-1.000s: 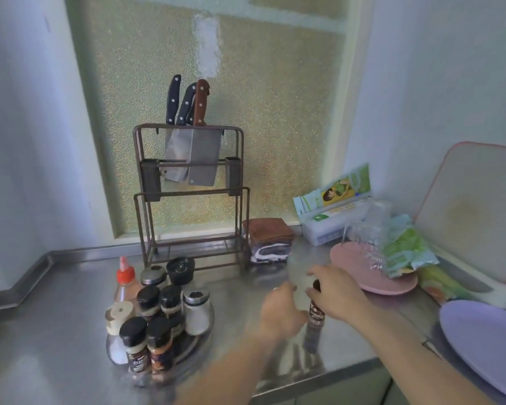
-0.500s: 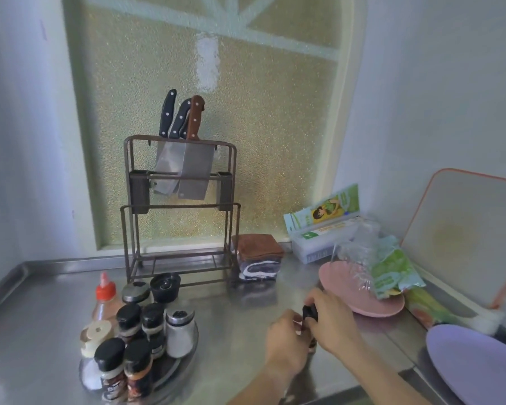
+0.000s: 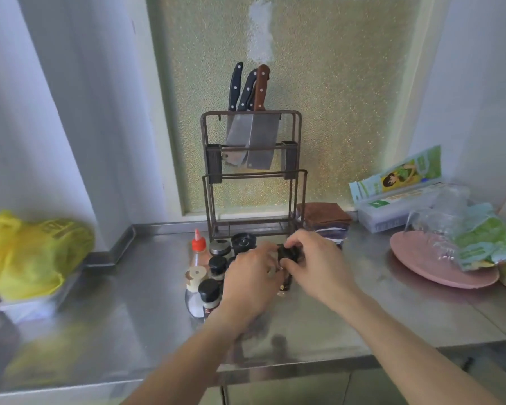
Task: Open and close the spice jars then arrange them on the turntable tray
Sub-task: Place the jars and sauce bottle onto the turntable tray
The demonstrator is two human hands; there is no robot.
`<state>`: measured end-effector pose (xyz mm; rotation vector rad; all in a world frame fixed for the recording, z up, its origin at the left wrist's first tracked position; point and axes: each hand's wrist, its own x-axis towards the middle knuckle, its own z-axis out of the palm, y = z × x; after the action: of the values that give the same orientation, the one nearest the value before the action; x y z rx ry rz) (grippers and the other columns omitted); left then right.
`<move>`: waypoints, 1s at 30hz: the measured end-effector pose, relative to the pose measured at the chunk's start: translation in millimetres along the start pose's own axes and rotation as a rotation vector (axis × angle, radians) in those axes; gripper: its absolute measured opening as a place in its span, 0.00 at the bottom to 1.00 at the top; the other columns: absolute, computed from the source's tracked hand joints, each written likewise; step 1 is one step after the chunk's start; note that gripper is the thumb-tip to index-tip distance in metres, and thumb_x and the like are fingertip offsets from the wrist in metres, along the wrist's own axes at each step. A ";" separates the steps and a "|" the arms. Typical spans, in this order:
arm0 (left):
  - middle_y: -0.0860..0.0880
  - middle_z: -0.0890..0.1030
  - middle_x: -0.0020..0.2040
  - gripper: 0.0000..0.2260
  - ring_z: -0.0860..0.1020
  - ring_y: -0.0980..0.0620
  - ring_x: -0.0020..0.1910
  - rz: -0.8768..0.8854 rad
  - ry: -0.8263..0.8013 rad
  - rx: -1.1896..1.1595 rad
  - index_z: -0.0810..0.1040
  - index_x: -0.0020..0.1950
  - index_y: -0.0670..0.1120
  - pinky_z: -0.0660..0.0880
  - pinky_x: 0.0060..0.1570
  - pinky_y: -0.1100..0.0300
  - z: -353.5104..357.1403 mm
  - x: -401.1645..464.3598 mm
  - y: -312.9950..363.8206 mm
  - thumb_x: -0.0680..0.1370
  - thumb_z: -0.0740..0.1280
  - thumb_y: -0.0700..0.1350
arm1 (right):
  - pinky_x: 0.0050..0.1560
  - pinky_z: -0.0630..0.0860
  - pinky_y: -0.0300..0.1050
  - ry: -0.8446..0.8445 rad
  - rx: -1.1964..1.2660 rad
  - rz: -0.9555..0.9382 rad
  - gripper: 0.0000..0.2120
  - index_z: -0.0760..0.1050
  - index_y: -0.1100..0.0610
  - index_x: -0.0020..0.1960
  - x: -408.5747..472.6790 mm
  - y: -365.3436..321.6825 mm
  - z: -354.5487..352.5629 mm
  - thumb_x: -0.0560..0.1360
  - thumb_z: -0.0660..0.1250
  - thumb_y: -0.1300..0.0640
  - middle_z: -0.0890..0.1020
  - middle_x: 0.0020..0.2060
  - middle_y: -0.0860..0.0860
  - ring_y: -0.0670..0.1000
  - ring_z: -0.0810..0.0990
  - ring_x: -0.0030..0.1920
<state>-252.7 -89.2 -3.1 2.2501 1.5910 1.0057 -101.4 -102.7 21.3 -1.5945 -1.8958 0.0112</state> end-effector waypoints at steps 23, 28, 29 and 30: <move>0.53 0.80 0.57 0.09 0.79 0.52 0.55 -0.094 0.188 0.038 0.83 0.56 0.53 0.75 0.53 0.57 -67.1 -24.3 -72.9 0.79 0.68 0.53 | 0.58 0.77 0.42 -0.165 0.077 -0.077 0.15 0.76 0.47 0.60 -22.6 -27.8 65.2 0.75 0.73 0.51 0.75 0.57 0.41 0.44 0.79 0.55; 0.47 0.79 0.60 0.12 0.80 0.47 0.54 -0.394 0.264 -0.008 0.78 0.61 0.48 0.75 0.54 0.53 -81.3 -34.2 -116.5 0.79 0.66 0.43 | 0.51 0.76 0.38 -0.068 0.136 0.099 0.11 0.77 0.48 0.60 -24.6 0.8 62.1 0.78 0.69 0.52 0.77 0.55 0.41 0.40 0.79 0.44; 0.46 0.78 0.63 0.15 0.79 0.46 0.58 -0.465 0.189 0.009 0.77 0.65 0.47 0.75 0.58 0.51 -79.6 -37.6 -122.0 0.78 0.66 0.43 | 0.52 0.75 0.38 -0.056 0.155 0.163 0.11 0.77 0.49 0.61 -23.5 6.5 65.3 0.79 0.68 0.53 0.78 0.56 0.43 0.40 0.79 0.45; 0.45 0.77 0.66 0.18 0.77 0.45 0.62 -0.521 0.101 0.019 0.74 0.68 0.46 0.73 0.61 0.50 -74.8 -41.0 -128.9 0.78 0.66 0.43 | 0.56 0.75 0.39 -0.054 0.182 0.230 0.11 0.77 0.50 0.62 -22.2 11.0 69.4 0.79 0.68 0.54 0.79 0.58 0.44 0.41 0.80 0.48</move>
<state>-404.5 -90.4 -31.9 1.6661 2.0797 0.9603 -123.8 -92.4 -48.2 -1.6899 -1.6886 0.3193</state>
